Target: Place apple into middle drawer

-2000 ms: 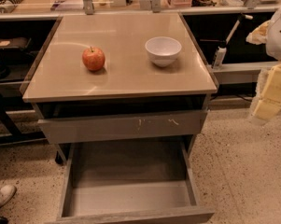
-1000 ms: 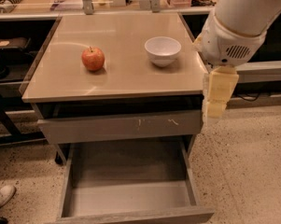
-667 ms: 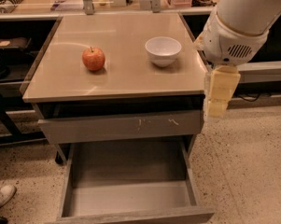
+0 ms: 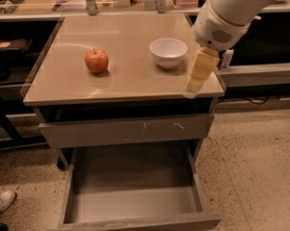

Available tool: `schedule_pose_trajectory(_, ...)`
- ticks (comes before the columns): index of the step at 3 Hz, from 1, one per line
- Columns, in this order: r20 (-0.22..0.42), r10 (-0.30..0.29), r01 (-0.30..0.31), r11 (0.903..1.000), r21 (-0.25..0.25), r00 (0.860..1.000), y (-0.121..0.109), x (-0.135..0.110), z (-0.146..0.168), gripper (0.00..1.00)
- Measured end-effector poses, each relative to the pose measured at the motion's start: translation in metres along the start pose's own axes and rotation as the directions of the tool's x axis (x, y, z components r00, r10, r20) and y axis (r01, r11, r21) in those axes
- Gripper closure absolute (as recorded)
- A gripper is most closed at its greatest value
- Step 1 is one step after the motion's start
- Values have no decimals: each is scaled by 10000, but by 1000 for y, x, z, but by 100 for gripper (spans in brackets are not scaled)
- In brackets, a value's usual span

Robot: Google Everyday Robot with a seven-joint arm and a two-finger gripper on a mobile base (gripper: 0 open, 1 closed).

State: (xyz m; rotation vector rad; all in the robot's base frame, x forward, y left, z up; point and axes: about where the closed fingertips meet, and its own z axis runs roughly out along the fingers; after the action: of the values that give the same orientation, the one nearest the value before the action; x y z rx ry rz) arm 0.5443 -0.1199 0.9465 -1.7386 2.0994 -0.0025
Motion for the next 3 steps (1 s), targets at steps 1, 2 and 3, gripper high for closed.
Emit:
schedule_pose_trajectory(1, 467, 26, -5, 9990, -447, 9989, -42, -29, 24, 0)
schedule_pose_trajectory(2, 708, 5, 11, 9998, -219, 9975, -53, -38, 18, 0)
schedule_pose_trajectory(3, 886, -27, 40, 9999, -150, 9961, -51, -37, 38, 0)
